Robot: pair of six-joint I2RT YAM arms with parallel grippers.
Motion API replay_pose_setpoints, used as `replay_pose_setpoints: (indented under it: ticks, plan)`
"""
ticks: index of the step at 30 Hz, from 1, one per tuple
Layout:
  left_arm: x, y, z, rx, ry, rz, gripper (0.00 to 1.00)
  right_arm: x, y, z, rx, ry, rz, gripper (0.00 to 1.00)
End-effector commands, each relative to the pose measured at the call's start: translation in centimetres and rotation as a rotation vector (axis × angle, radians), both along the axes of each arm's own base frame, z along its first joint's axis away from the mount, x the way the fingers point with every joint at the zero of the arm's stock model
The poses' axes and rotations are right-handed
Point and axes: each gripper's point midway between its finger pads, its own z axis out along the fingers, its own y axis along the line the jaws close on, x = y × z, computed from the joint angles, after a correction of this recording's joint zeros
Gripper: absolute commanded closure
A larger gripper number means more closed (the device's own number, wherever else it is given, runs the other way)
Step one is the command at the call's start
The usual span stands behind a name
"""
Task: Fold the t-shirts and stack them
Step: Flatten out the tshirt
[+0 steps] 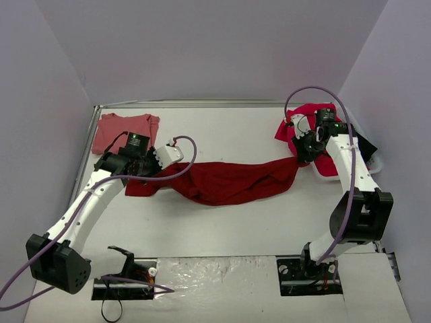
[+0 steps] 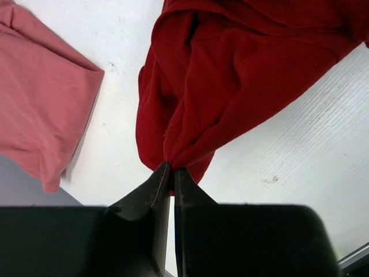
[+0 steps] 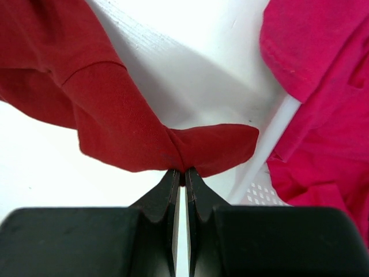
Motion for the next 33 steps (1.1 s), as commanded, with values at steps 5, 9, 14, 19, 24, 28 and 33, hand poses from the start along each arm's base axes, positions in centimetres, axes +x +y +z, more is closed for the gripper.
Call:
replay_pose_setpoints:
  ticks: [5, 9, 14, 19, 24, 28, 33]
  plan:
    - [-0.8, 0.5, -0.7, 0.007, 0.033, 0.008, 0.98, 0.1, -0.2, -1.5, 0.021, 0.033, -0.014, 1.0]
    - [0.5, 1.5, 1.2, -0.065, -0.042, 0.109, 0.98, 1.3, -1.4, -0.6, 0.025, -0.019, -0.071, 1.0]
    - [0.3, 4.8, 1.9, -0.102, -0.007, 0.208, 0.98, 1.8, -1.9, 0.8, 0.025, -0.059, -0.088, 1.0]
    - [-3.9, 7.6, -4.1, 0.128, 0.144, 0.087, 0.98, 1.2, -1.9, -0.2, 0.024, -0.029, -0.08, 1.0]
    - [-7.0, 10.0, -8.3, 0.279, 0.203, 0.029, 0.98, 0.7, -1.7, -1.7, 0.031, 0.004, -0.072, 1.0]
    - [-9.2, 10.4, -10.3, 0.313, 0.295, -0.022, 0.78, 0.8, -1.5, -2.2, 0.045, 0.017, -0.072, 1.0]
    - [-8.8, 10.3, -10.3, 0.304, 0.284, -0.009, 0.77, 0.9, -1.3, -2.4, 0.057, 0.022, -0.072, 1.0]
